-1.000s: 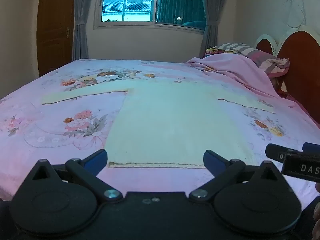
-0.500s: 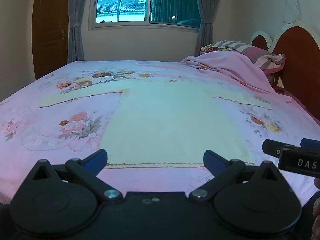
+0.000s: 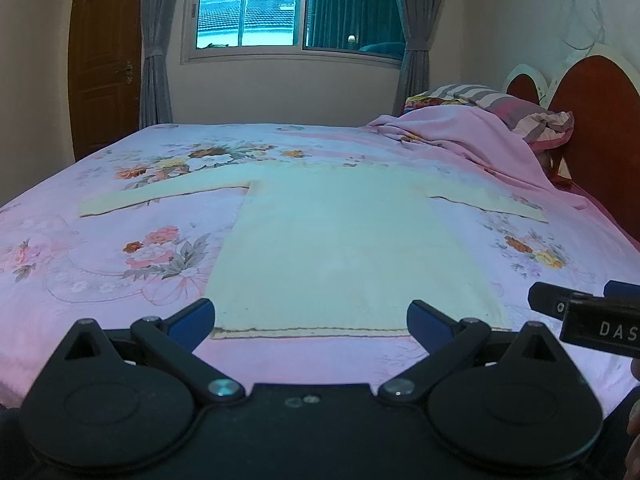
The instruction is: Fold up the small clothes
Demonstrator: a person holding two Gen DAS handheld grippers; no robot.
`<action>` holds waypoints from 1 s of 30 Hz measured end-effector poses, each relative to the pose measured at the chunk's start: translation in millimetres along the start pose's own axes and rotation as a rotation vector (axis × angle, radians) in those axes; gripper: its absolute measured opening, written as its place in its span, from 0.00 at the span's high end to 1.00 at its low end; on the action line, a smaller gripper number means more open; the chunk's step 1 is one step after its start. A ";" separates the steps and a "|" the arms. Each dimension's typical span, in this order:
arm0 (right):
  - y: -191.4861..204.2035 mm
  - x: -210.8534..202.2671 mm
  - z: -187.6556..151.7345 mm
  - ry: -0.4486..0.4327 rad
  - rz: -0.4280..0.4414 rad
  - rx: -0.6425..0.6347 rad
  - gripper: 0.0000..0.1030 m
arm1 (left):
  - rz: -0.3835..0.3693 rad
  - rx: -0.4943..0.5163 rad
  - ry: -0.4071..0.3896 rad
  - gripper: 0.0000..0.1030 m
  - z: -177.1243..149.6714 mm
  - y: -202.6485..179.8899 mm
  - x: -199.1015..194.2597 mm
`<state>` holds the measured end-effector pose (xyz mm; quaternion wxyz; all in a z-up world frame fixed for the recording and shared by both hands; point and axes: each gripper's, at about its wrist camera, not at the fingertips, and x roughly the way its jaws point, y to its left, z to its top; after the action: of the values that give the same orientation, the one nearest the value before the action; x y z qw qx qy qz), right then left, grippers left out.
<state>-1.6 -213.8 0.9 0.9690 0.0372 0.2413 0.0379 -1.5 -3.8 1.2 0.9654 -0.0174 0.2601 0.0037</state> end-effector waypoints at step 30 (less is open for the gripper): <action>1.4 -1.5 0.5 -0.006 0.002 0.010 0.00 | 0.008 -0.007 -0.012 0.02 -1.6 -3.2 -3.2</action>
<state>-2.8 -212.6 2.2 0.9695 0.0422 0.2386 0.0376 -5.0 -7.1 1.5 0.9669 -0.0195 0.2541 0.0085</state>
